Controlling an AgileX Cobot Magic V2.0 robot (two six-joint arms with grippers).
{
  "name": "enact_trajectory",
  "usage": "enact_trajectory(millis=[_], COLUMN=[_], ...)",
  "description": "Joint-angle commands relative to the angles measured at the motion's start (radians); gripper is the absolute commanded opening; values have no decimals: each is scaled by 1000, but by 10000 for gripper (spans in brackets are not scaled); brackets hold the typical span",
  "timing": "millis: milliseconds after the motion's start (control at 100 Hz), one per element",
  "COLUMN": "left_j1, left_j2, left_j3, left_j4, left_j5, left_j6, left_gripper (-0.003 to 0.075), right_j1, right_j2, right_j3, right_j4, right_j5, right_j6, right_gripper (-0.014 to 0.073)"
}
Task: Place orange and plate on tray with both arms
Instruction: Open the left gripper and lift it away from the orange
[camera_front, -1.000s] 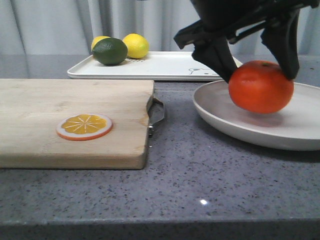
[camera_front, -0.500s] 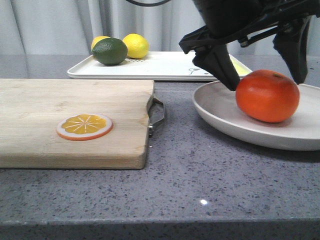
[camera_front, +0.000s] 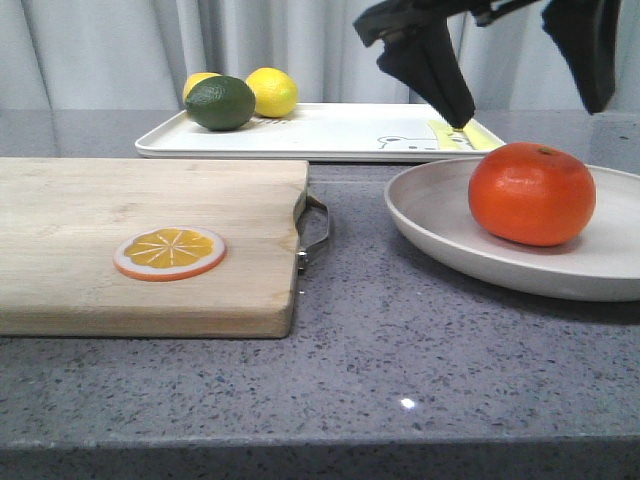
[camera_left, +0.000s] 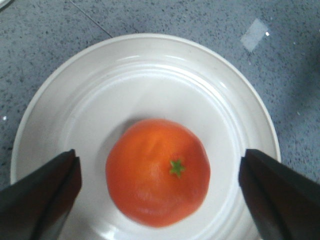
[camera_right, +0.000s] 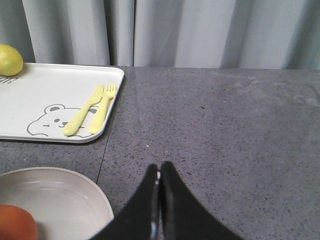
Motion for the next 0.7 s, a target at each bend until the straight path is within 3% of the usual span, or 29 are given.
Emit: enact_trajectory(millis=[0,120,230,440,690], left_j1=[0,0,0,0,45], left_j2=[-96,-143,-191,-328,-565], left_j3=[-36,-32,-10,136,463], left_j4=[-3,13,20,73,81], left_j5=[-11,-3,-5,-102,-300], left_j6=[4,4,4,4,4], left_gripper=[452,286,207,187,187], right_j1=[-5,-5,-5,-5,-3], right_j2=[6,6,6,6,7], right_j3=[-35,-35,-35,-40,-96], right_j4=[-9,-10,-10,-10,-10], right_j5=[-75,-76,-72,1,143], right_j6=[-3,-3,-3,-3,-3], right_gripper=[-75,-75,-75,-75,-74])
